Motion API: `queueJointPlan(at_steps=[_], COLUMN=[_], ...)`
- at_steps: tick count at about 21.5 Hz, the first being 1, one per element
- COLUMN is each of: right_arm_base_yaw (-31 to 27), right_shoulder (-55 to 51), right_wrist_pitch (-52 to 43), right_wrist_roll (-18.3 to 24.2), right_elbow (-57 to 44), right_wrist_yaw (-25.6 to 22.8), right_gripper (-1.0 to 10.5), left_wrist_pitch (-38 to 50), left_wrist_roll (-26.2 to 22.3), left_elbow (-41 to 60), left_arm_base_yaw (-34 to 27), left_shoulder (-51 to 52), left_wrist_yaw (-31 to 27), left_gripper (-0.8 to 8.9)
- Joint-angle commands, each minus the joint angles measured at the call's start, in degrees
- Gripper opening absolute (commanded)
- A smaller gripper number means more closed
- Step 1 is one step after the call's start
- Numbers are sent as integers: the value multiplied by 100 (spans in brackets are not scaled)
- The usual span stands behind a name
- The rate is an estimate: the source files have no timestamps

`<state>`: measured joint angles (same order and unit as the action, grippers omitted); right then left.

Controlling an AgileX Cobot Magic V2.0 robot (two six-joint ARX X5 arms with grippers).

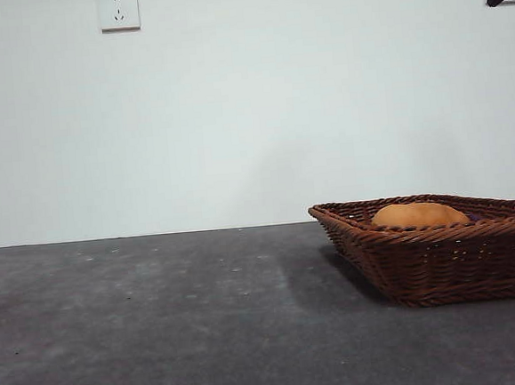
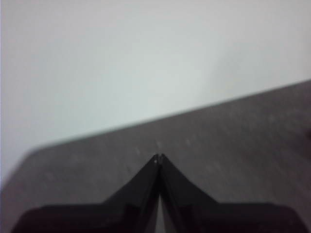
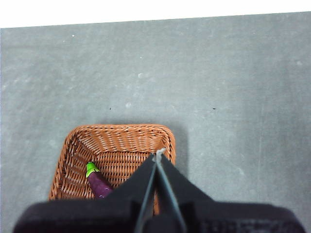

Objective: Help me put the vegetables on the table into the basket

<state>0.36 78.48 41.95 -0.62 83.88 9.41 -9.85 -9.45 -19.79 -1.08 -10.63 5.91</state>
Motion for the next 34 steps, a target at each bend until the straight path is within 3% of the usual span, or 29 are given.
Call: queueJointPlan(at_steps=[1,9,27,29,31,34], right_arm_base_yaw=[4,4,0,0,0,37], right_shoulder=[15,15,15,-92,-396,-1097], right_wrist_pitch=[-31,-33,-26,-9,63,258], right_wrist_roll=[-22,-22,-22,114,48,46], right_elbow=[-22,-22,-22,-22,-26,-144], right_wrist_yaw=[-7,-7,-4,-197,-730,-798], right_gripper=[2,2,2,2,2,2], left_wrist_pitch=[223,-17,22,22,22,22], left_wrist_roll=[544,1281,1351,1351,1351,1351], left_elbow=[824,1928,1926,1926,1926,1926], left_arm_base_yaw=[-15,-24,-24,-24,-24,-24], left_shoulder=[446,1043,933,933,931,903], left_wrist_yaw=[-166,-280,-251,-251,-251,-254], left_gripper=[-5,-4,-4,-4,-4,-4])
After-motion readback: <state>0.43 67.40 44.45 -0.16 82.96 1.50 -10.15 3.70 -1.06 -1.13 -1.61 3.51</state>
